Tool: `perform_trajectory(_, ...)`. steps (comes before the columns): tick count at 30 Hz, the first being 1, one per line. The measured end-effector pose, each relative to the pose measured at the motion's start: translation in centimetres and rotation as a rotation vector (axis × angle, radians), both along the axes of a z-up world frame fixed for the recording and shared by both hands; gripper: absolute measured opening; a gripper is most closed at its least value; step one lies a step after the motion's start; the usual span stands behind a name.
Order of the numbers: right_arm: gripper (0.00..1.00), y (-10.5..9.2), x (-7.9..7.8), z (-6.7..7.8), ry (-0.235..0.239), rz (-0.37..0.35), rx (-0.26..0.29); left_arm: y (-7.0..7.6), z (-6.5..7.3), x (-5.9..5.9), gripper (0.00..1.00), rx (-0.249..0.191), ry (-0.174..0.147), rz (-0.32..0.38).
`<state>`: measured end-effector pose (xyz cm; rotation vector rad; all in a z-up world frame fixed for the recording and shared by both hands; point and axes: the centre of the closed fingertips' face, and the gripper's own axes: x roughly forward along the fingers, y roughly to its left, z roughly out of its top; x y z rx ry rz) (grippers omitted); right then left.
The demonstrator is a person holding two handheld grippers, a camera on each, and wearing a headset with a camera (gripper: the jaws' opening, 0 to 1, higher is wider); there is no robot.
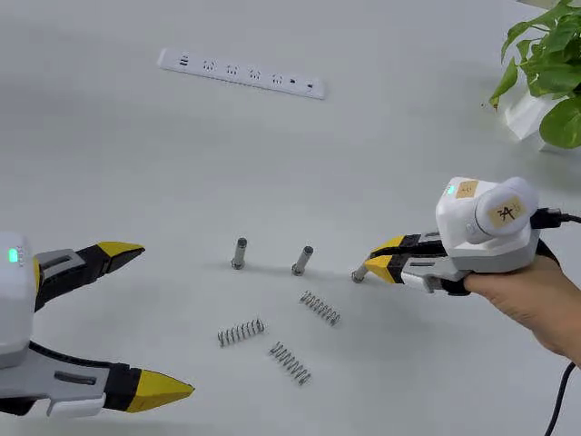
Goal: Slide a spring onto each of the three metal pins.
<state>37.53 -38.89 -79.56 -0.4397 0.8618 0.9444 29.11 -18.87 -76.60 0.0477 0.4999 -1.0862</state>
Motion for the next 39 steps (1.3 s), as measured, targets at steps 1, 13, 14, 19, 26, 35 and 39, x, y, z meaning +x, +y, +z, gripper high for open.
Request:
perform_trajectory(1,0.04,0.0,0.0,0.0,-0.002,0.001,0.0,0.0,0.0,0.0,0.99,0.0,0.0,0.001)
perform_trajectory(13,0.08,0.1,0.0,0.2,-0.007,-0.002,0.002,0.0,0.1,0.0,0.99,-0.001,-0.002,0.0)
perform_trajectory(14,0.08,0.1,0.1,0.3,-0.009,-0.002,0.003,0.0,0.1,0.0,0.99,0.0,-0.003,-0.001)
perform_trajectory(19,0.12,0.2,0.0,0.6,-0.012,-0.006,0.013,0.0,0.1,0.0,0.99,0.001,-0.003,-0.003)
perform_trajectory(26,0.17,0.0,0.1,1.2,-0.029,-0.018,0.033,-0.2,0.3,0.0,0.99,0.006,-0.007,-0.009)
perform_trajectory(35,0.26,-0.3,-0.1,2.7,-0.062,-0.033,0.059,-0.5,0.4,-0.3,0.99,0.015,-0.009,-0.025)
perform_trajectory(39,0.31,-0.4,-0.4,3.4,-0.079,-0.043,0.074,-0.6,0.5,-0.4,0.97,0.022,-0.012,-0.034)
